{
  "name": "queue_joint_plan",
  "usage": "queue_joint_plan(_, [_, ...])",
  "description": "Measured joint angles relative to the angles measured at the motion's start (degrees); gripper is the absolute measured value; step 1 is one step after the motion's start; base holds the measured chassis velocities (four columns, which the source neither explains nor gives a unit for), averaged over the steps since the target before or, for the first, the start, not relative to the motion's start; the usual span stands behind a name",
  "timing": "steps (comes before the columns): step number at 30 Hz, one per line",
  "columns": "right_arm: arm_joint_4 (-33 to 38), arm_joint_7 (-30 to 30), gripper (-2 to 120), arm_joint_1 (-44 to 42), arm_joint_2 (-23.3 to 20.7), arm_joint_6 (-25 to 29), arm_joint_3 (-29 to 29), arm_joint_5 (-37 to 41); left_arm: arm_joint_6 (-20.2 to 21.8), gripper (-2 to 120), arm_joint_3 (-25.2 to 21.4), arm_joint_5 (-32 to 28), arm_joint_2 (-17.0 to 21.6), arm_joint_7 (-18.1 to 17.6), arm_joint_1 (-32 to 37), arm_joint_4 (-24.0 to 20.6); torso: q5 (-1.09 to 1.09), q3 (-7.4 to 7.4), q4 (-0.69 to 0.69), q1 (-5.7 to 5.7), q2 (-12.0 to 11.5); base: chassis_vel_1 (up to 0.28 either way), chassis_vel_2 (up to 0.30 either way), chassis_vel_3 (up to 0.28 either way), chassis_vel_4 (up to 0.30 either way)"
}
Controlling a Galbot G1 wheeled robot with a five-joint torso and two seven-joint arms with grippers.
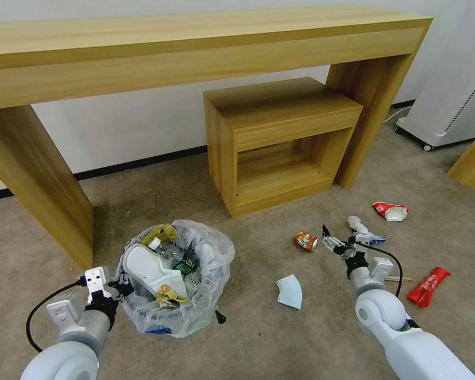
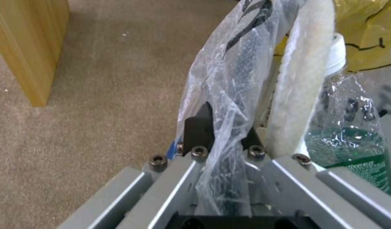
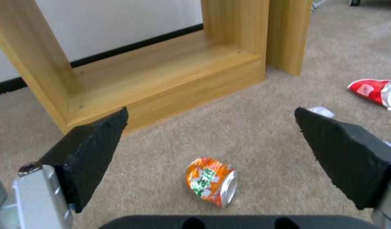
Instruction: Pick up the trash bin and place the garbage on the floor into it.
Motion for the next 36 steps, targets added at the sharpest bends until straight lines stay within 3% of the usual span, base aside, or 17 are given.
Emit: queue_joint_plan(36, [-1.07,-0.97,100,0.64,0.55,0.69,0.63,-2.33,-0.29,0,0.32,-0.13,0.28,0.17,-0.48,0.51,0.00,0.00,0.00,0.00,0.00,0.000,0.000,0.000,0.000])
